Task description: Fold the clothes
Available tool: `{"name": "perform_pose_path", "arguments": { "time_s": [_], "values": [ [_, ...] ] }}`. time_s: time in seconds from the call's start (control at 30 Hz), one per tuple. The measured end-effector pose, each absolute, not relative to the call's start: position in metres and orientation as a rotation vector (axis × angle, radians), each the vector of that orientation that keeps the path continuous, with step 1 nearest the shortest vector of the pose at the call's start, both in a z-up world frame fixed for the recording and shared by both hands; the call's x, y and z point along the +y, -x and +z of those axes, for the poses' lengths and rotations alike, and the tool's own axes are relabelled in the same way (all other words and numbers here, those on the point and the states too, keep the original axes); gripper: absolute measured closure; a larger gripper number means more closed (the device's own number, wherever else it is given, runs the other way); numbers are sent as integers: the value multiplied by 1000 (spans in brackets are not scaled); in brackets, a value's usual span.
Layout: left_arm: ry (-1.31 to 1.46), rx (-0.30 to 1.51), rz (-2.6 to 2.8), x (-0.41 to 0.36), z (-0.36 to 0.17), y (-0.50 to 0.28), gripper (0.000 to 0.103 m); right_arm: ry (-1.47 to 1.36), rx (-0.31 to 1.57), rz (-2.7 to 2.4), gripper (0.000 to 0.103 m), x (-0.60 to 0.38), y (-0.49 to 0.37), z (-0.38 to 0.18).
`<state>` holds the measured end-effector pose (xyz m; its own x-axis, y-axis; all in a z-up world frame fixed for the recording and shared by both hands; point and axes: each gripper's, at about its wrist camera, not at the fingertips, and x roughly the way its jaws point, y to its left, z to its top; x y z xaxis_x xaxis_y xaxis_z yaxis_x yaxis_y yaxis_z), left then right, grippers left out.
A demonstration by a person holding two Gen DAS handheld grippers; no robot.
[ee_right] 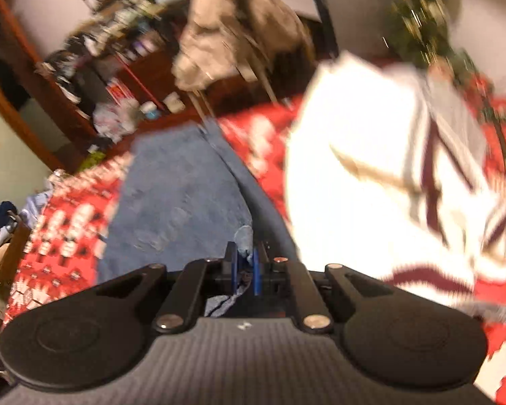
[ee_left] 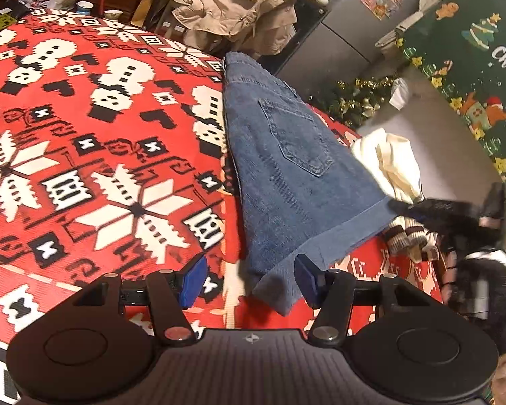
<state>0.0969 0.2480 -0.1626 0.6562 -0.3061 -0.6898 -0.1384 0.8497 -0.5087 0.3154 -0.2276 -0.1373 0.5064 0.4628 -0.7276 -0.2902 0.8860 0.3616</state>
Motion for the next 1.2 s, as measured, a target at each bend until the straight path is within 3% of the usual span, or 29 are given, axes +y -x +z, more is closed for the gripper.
{"name": "perform_pose_path", "arguments": {
  "time_s": [0.5, 0.73, 1.0, 1.1, 1.2],
  "values": [
    [509, 884, -127, 225, -170, -101, 47, -188, 988, 364, 93, -250, -326, -173],
    [522, 897, -141, 219, -173, -109, 39, -248, 1055, 437, 80, -263, -336, -173],
    [376, 885, -146, 194, -176, -111, 39, -220, 1093, 475, 77, -257, -346, -178],
    [289, 896, -148, 180, -182, -111, 39, -195, 1080, 485, 69, -250, -342, -180],
    [265, 881, -133, 174, -184, -114, 39, -105, 1057, 475, 69, -237, -336, -176]
  ]
}}
